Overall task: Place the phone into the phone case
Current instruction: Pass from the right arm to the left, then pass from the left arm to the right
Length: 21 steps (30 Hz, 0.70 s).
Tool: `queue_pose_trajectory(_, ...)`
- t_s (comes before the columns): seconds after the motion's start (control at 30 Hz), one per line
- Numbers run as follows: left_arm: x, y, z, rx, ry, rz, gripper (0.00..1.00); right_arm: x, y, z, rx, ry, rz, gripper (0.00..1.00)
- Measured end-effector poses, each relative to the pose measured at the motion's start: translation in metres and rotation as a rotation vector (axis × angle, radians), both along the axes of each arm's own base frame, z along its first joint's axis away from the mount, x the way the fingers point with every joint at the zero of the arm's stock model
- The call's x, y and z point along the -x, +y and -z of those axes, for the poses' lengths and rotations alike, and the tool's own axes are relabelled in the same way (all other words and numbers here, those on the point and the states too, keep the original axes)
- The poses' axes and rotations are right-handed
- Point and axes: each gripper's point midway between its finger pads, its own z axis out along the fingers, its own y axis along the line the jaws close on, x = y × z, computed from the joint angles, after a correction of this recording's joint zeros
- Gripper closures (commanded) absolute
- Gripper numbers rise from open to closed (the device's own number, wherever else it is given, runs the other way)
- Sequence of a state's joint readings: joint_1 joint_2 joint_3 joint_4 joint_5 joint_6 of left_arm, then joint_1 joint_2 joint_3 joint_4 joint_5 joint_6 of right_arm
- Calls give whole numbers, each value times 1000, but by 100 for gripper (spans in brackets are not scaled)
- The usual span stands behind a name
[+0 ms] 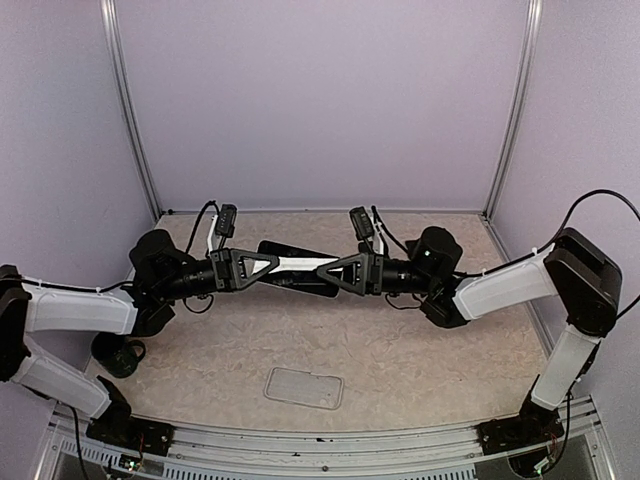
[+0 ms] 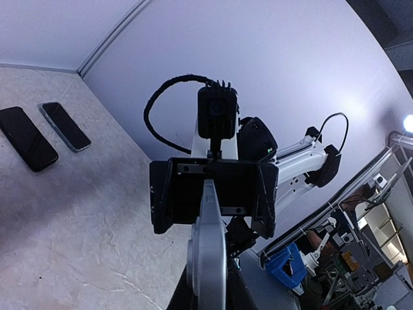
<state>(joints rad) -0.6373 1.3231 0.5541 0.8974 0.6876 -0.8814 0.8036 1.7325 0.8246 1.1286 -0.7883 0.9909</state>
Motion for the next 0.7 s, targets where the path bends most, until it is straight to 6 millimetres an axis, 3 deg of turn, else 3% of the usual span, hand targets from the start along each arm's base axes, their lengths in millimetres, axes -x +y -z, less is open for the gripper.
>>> queue_pose_trajectory(0.7,-7,-1,0,-1,-12,-42,100,10,12,-17,-35,-23,-35,30)
